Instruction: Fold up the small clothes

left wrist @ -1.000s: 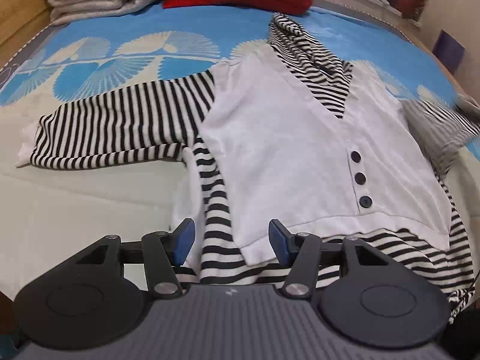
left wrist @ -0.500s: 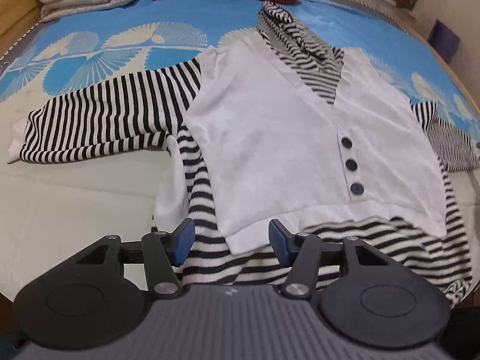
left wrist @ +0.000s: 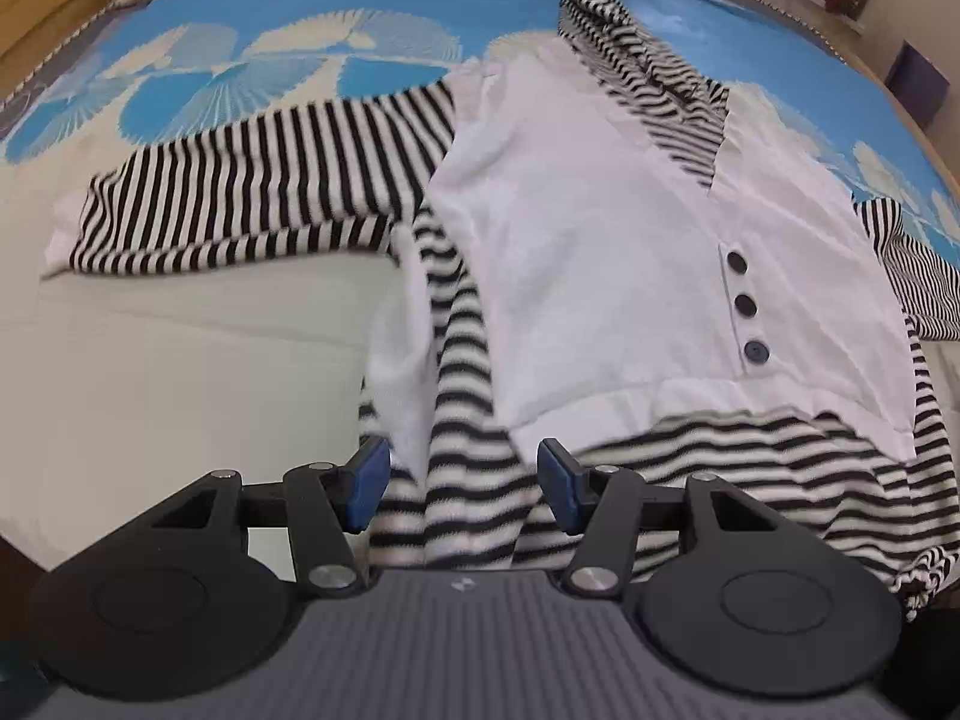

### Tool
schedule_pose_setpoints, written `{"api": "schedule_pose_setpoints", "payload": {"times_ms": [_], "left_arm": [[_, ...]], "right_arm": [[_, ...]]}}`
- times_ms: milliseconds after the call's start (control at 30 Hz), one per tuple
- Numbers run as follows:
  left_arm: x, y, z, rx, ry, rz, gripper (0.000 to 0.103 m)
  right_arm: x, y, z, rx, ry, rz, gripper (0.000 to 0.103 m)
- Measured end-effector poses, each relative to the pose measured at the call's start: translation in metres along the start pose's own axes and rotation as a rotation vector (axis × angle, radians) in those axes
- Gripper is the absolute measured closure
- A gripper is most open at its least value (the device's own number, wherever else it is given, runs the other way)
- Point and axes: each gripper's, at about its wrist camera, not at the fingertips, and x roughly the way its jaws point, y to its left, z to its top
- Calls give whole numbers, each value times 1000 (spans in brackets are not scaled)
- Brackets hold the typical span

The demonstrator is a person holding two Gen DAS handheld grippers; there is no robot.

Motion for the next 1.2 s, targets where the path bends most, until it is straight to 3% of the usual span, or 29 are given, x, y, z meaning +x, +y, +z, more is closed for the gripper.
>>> {"api": "schedule_pose_setpoints", "payload": {"times_ms": [133, 233, 267, 333, 400, 467, 567, 700, 833, 1000, 1033, 1200], "left_arm": [[11, 6, -18, 23, 92, 2, 43], [17, 10, -34, 92, 130, 51, 44], [22, 11, -38, 124, 152, 79, 44], [28, 14, -48, 161, 191, 123, 44], [21, 19, -45, 140, 180, 111, 45], [-6, 30, -30, 60, 94, 76, 45], [-47, 56, 4, -104, -69, 37, 44], [-70, 90, 66, -228, -253, 77, 44], [-50, 123, 116, -319, -395, 170, 44], [8, 166, 126, -371, -360, 228, 44], [21, 174, 127, -371, -302, 245, 45], [49, 204, 120, -469, -232, 190, 45]], "right_arm": [[-35, 57, -62, -211, 118, 176, 64], [-29, 79, -120, -317, 291, 234, 64], [-23, 84, -140, -384, 359, 212, 64], [-6, 94, -176, -573, 490, 77, 64], [7, 90, -198, -667, 554, -34, 64], [5, 92, -192, -635, 538, -29, 64], [-12, 100, -171, -556, 429, 63, 61], [-17, 110, -156, -531, 303, 119, 59], [-20, 119, -145, -548, 180, 117, 59], [-30, 147, -126, -656, 46, 116, 60], [-34, 156, -120, -665, 23, 136, 60], [-41, 216, -88, -634, -92, 247, 60]]}}
